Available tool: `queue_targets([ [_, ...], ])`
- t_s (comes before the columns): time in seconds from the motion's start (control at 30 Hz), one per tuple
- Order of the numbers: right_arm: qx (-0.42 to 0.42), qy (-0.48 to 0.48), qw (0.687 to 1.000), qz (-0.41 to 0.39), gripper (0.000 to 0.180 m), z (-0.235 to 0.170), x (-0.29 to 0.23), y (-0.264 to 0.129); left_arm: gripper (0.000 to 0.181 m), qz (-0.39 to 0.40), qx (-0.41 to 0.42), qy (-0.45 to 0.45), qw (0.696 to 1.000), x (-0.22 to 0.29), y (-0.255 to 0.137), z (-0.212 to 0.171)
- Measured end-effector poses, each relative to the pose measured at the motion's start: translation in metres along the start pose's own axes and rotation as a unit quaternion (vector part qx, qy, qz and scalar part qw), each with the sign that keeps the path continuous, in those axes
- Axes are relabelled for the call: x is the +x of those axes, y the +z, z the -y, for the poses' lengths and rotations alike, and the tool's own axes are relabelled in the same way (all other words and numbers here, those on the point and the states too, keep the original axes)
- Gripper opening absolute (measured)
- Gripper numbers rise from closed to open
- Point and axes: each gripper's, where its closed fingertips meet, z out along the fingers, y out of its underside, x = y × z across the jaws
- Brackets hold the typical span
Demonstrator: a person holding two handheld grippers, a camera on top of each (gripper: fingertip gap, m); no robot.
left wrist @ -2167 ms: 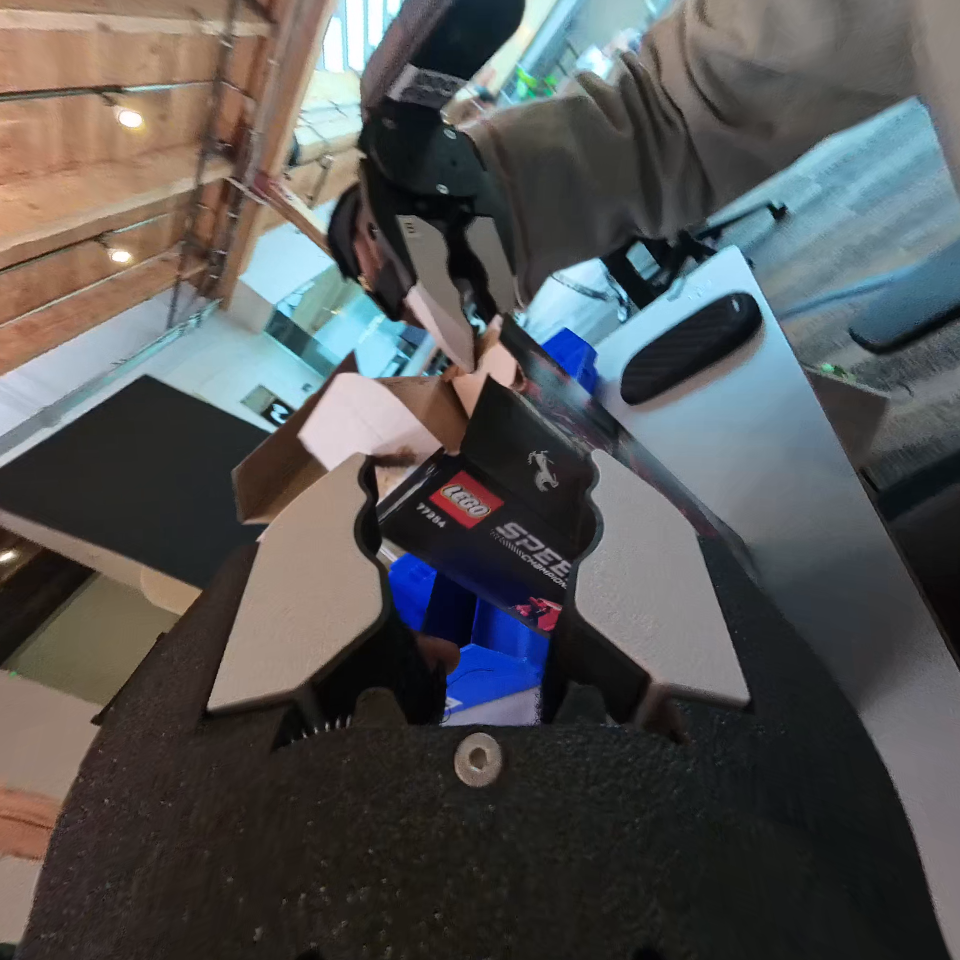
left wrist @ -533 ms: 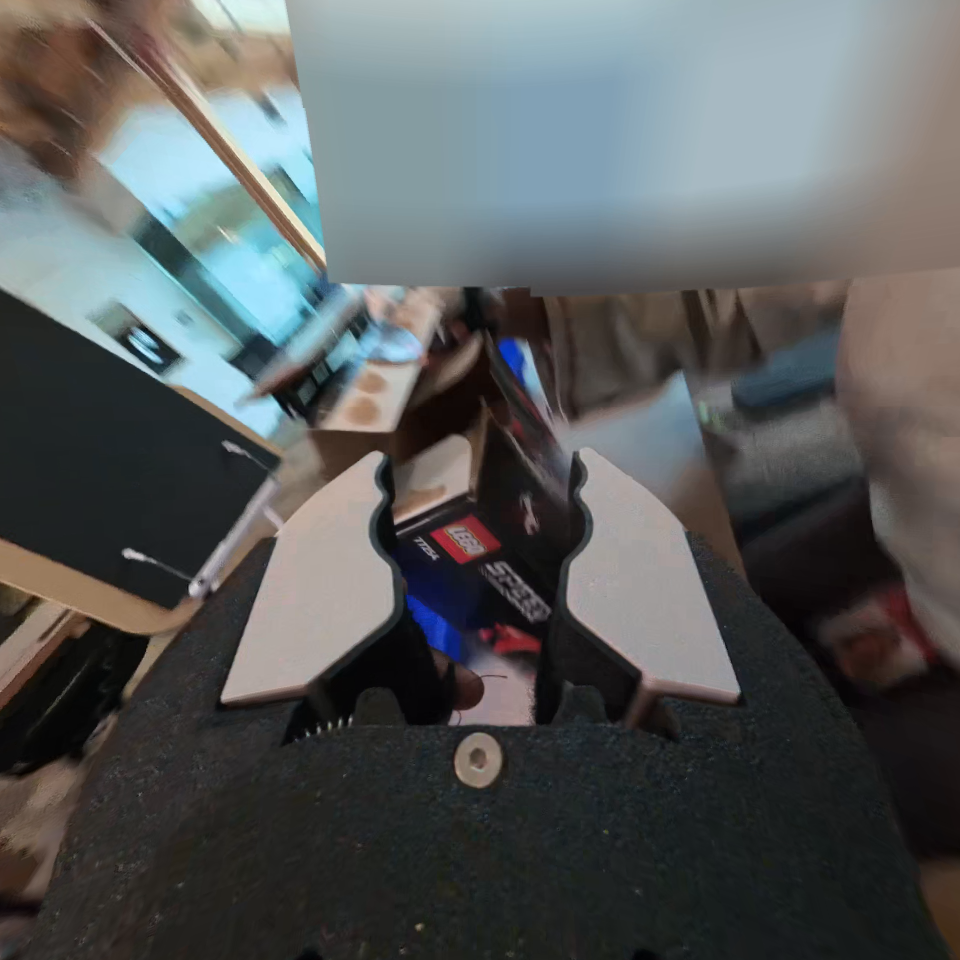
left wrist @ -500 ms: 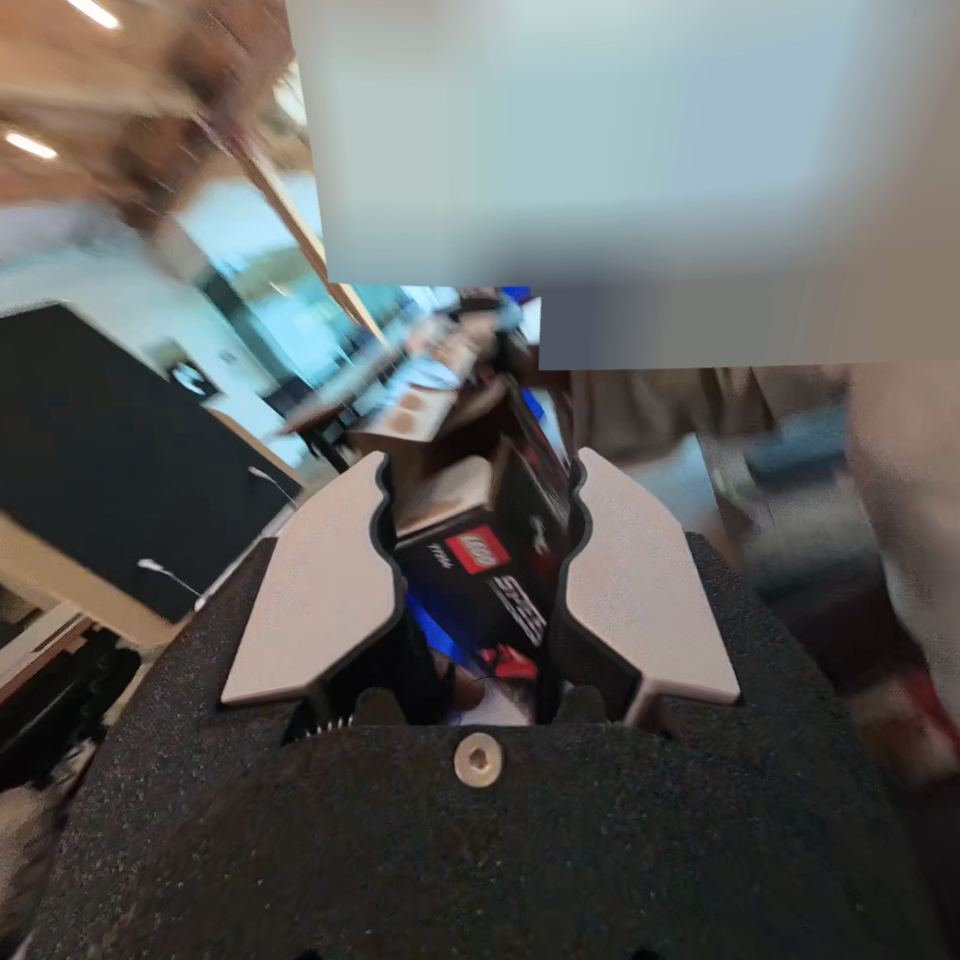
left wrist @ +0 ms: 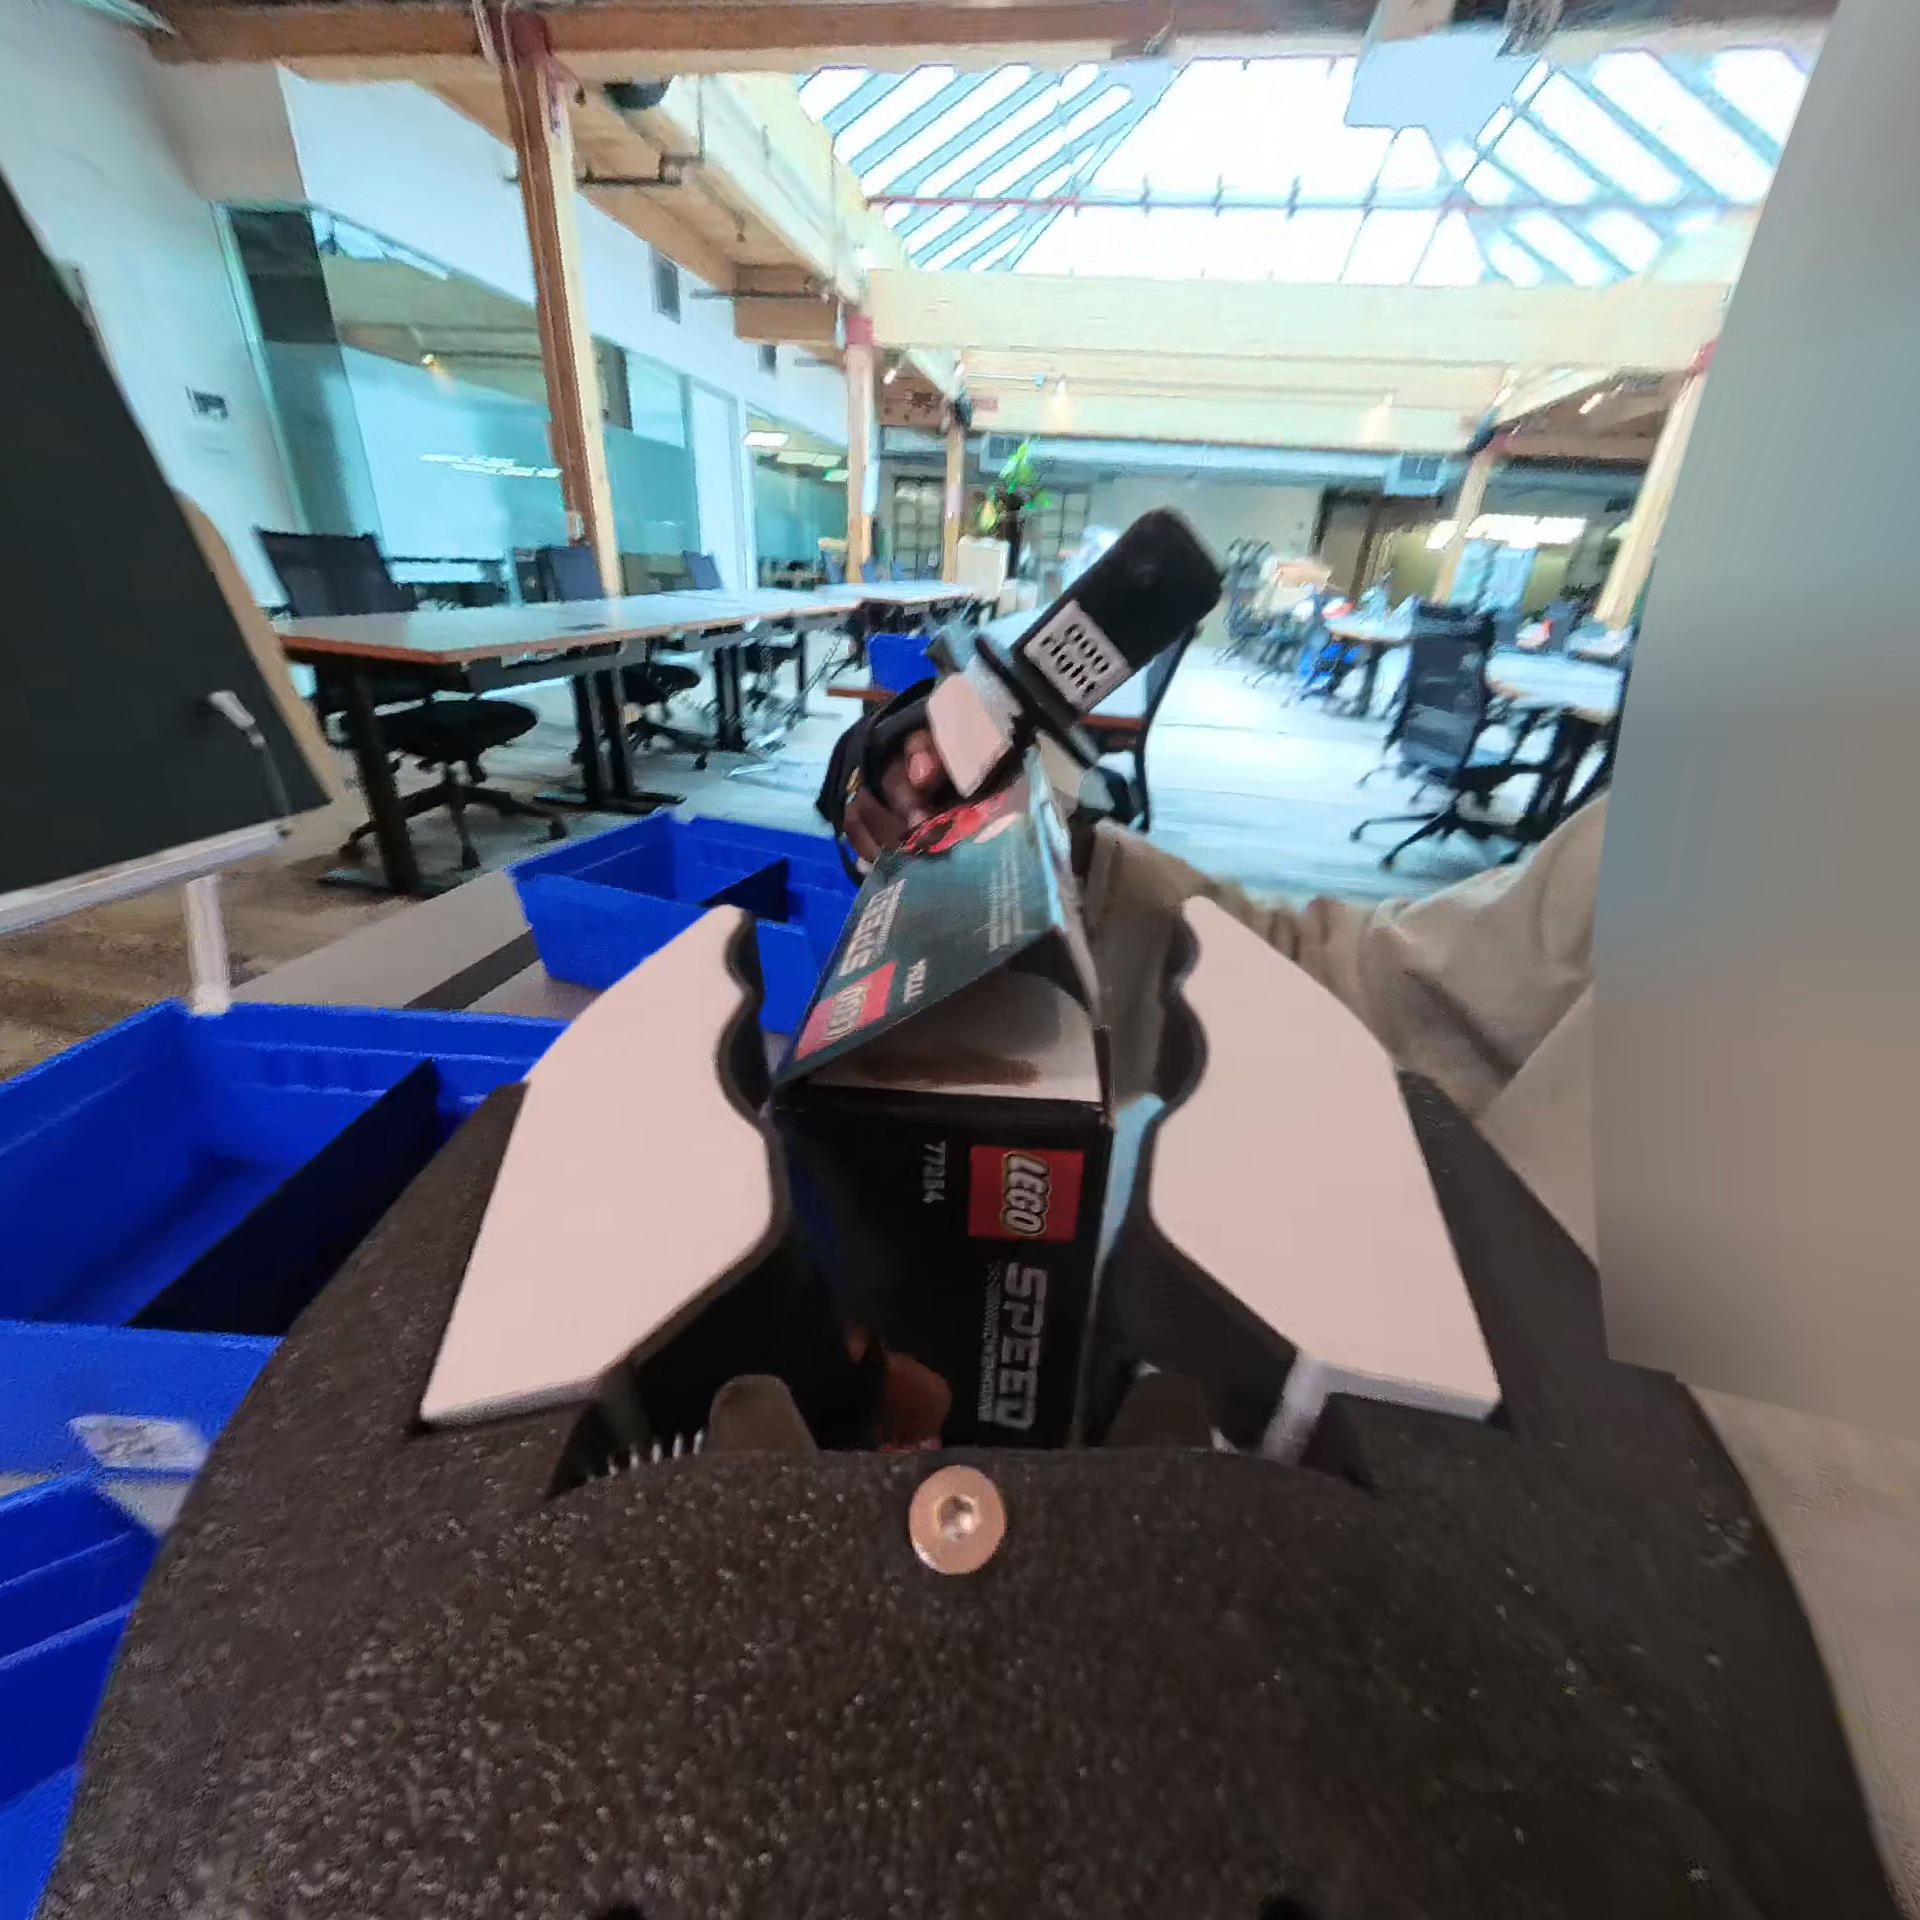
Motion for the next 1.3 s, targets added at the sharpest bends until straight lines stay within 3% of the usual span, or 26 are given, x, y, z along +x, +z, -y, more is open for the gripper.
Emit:
queue_targets([
  [0.03,-0.001,-0.002,1.000,0.001,0.001,0.000,0.000,0.000,0.068,0.011,-0.018,0.013,1.000,-0.002,0.000,-0.003],
  [0.2,-0.011,-0.015,1.000,-0.001,0.001,0.000,0.000,0.000,0.030,0.030,-0.052,0.087,0.994,0.002,0.002,-0.006],
  [0.33,-0.038,0.023,0.999,0.019,0.007,-0.005,-0.004,-0.001,0.027,0.043,-0.078,0.137,0.986,0.003,0.001,-0.012],
  [0.43,-0.051,0.095,0.994,0.034,0.034,-0.005,-0.003,-0.004,0.026,0.038,-0.075,0.138,0.987,0.006,0.000,-0.011],
  [0.53,-0.037,0.167,0.984,0.059,0.049,0.000,-0.004,-0.014,0.026,0.037,-0.078,0.142,0.986,0.007,-0.001,-0.012],
  [0.63,0.019,0.234,0.969,0.071,0.043,0.018,-0.005,-0.017,0.026,0.041,-0.084,0.151,0.984,0.006,0.000,-0.014],
  [0.8,-0.016,0.241,0.969,0.050,0.004,0.016,-0.012,-0.006,0.027,0.041,-0.082,0.155,0.984,0.008,-0.002,-0.015],
  [1.17,-0.082,0.235,0.968,0.039,0.004,0.013,-0.014,-0.004,0.022,0.014,-0.034,0.158,0.987,0.019,-0.009,-0.002],
  [1.3,-0.090,0.251,0.963,0.039,0.006,0.014,-0.013,-0.001,0.015,0.026,-0.063,0.166,0.984,0.016,-0.007,-0.008],
])
